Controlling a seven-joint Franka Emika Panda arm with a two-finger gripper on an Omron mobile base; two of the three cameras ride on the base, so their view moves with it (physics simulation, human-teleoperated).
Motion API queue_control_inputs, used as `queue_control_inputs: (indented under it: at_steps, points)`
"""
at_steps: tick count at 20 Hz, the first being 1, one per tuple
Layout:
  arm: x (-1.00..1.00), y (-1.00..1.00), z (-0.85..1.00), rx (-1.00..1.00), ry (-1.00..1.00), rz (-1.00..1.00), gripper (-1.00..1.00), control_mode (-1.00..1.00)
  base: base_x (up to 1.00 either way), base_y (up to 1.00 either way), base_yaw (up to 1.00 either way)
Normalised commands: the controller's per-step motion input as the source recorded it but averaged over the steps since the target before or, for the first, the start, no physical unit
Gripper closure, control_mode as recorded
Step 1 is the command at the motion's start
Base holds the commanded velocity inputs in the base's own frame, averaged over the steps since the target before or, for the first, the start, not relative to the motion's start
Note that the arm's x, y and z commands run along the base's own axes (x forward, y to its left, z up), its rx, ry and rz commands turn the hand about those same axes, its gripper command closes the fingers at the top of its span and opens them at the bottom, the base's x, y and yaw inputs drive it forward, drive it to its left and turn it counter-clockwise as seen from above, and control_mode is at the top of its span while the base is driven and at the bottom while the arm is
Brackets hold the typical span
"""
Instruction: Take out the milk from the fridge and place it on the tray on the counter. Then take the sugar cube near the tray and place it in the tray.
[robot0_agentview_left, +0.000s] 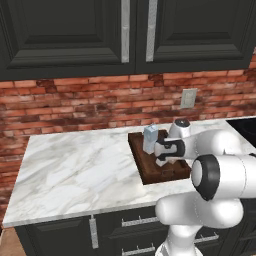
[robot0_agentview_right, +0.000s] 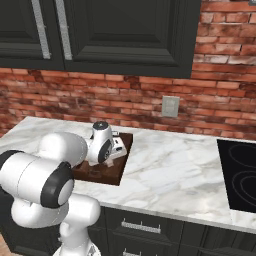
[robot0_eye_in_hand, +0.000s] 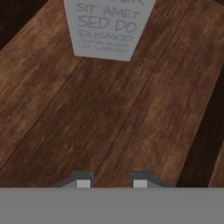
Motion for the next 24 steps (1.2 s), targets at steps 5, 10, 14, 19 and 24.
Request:
queue_control_inputs:
  at_steps: [5,10,14,19,24]
  points:
    - [0.06,0.0,-0.07,0.0,0.0,0.02,1.0,-1.0,0.0,0.0,0.0]
    - [0.04,0.0,-0.08,0.0,0.0,0.02,1.0,-1.0,0.0,0.0,0.0]
    - [0.0,0.0,-0.1,0.0,0.0,0.0,-1.0,-1.0,0.0,0.0,0.0]
    - [-0.02,0.0,0.0,0.0,-0.01,0.0,-1.0,-1.0,0.0,0.0,0.0]
    - [0.0,0.0,0.04,0.0,-0.02,0.0,-1.0,-1.0,0.0,0.0,0.0]
